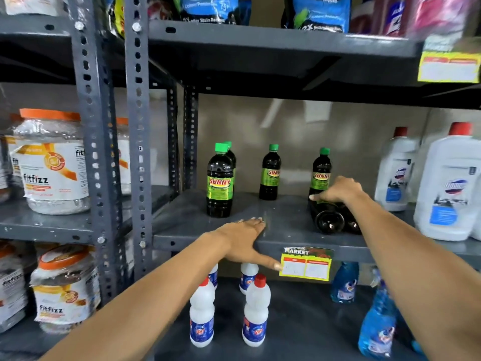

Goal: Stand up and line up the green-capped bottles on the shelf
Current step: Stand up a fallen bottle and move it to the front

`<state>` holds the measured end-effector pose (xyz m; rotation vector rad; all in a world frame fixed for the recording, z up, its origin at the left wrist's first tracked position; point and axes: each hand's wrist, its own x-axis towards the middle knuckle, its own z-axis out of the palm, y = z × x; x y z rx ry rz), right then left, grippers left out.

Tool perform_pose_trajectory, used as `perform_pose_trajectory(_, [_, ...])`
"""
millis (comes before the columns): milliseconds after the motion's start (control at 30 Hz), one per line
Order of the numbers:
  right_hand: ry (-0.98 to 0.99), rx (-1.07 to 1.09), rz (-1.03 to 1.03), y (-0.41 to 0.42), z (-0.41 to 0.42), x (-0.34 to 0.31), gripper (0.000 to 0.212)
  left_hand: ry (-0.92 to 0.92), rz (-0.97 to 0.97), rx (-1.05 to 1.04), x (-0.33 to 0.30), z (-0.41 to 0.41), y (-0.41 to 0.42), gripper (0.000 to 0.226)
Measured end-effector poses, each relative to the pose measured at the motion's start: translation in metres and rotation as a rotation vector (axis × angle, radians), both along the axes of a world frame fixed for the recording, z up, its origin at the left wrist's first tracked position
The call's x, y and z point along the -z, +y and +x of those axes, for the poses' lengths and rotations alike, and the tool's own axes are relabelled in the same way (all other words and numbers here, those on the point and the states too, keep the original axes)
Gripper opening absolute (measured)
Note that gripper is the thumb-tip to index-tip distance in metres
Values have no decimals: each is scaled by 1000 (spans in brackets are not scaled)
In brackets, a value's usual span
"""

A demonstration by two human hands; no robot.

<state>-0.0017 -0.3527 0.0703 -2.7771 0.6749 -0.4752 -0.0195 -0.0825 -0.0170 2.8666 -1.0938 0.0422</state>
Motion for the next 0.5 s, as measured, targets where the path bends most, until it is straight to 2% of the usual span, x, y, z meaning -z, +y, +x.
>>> perform_pose_trajectory(67, [68, -2, 66, -3, 4, -7, 77, -13, -2, 9, -1, 1, 1, 129])
perform_pose_trajectory(167, [266, -41, 309, -1, 7, -6, 77, -34, 3, 12, 1, 0, 2, 127])
perform_pose_trajectory(233, [306, -72, 430, -1, 7, 0, 69, -38, -4, -6, 2, 0, 1, 128])
perform_pose_trajectory(300, [211, -102, 483, -2, 7, 7, 62, -41, -6, -28, 3, 2, 0, 129])
perform_pose_trajectory(367, [24, -151, 530, -6, 12, 15, 59, -35, -20, -46, 4, 3, 0, 129])
perform_pose_trajectory(500, [-301, -220, 567, 5, 18, 27, 71, -32, -27, -84, 6, 6, -4, 130])
